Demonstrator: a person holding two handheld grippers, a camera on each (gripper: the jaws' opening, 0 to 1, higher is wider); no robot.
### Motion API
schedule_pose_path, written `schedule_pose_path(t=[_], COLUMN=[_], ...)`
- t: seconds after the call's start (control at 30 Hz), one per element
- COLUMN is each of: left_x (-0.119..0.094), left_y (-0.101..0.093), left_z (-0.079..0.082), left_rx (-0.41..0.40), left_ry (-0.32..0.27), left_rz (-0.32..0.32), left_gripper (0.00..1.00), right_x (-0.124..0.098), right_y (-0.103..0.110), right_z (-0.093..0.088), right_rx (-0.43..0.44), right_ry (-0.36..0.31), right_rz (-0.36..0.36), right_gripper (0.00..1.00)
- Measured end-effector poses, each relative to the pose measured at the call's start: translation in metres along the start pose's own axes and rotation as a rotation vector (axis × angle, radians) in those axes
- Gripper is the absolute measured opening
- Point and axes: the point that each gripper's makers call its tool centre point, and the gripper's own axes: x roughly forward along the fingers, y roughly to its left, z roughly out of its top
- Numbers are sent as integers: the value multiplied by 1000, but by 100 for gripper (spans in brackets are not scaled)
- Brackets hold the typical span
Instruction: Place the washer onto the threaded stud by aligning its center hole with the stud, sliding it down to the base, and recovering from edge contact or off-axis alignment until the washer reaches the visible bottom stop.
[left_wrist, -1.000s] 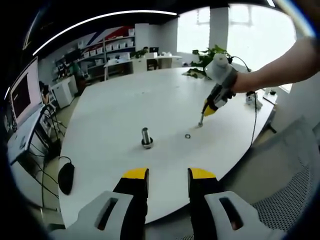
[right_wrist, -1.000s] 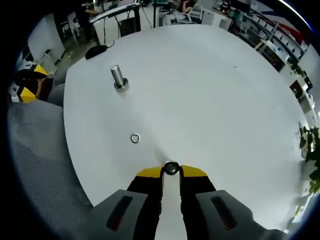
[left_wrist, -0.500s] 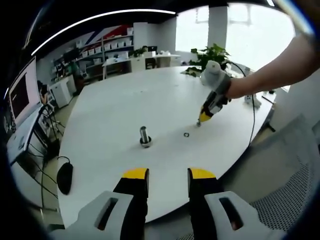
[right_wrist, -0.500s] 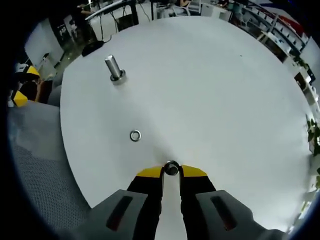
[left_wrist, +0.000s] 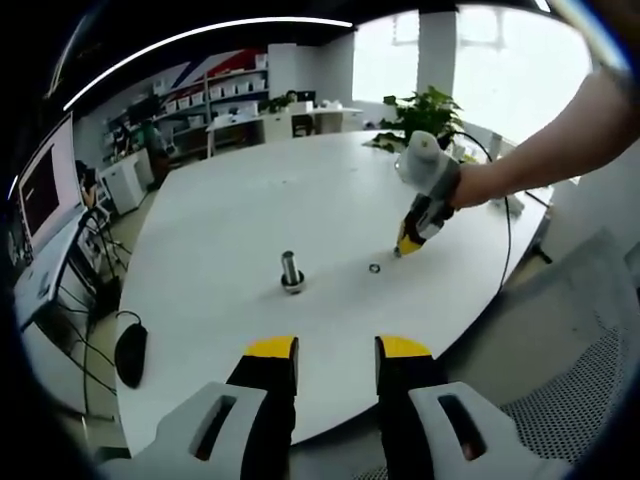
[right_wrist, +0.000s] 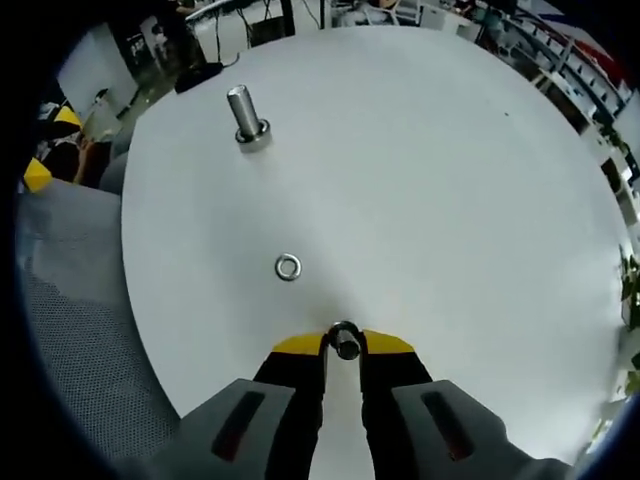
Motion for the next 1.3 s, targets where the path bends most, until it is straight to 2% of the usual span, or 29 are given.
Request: schedule_pose_path(t=[0.27, 0.37, 0.63, 0.83, 0.97, 1.1, 1.3], left_x=[0, 0, 0, -1, -1, -1, -2], left_y=[1, 1, 1, 0, 0, 1, 2], left_z=[0, 1, 2, 4, 5, 5, 6], left_rx=[-1, -2, 0, 1, -1, -2, -2], left_ry=[-2, -3, -12, -19, -23, -25, -30], left_rz=[4, 4, 2, -3, -2, 0, 5], left_gripper=[29, 29, 29, 29, 29, 29, 29], right_x=[-1, -2, -5, -7, -6, 0, 5], right_y=[0, 1, 12, 26, 40, 53, 58], right_z=[0, -6, -27, -32, -22, -10, 17], right_rx=[-5, 44, 93, 107, 115, 84, 48], right_ry=[-3, -5, 4, 6, -25, -17, -52], right_rz=[-1, 8, 9, 14, 22, 42, 46], right_gripper=[16, 18, 18, 18, 18, 18, 18])
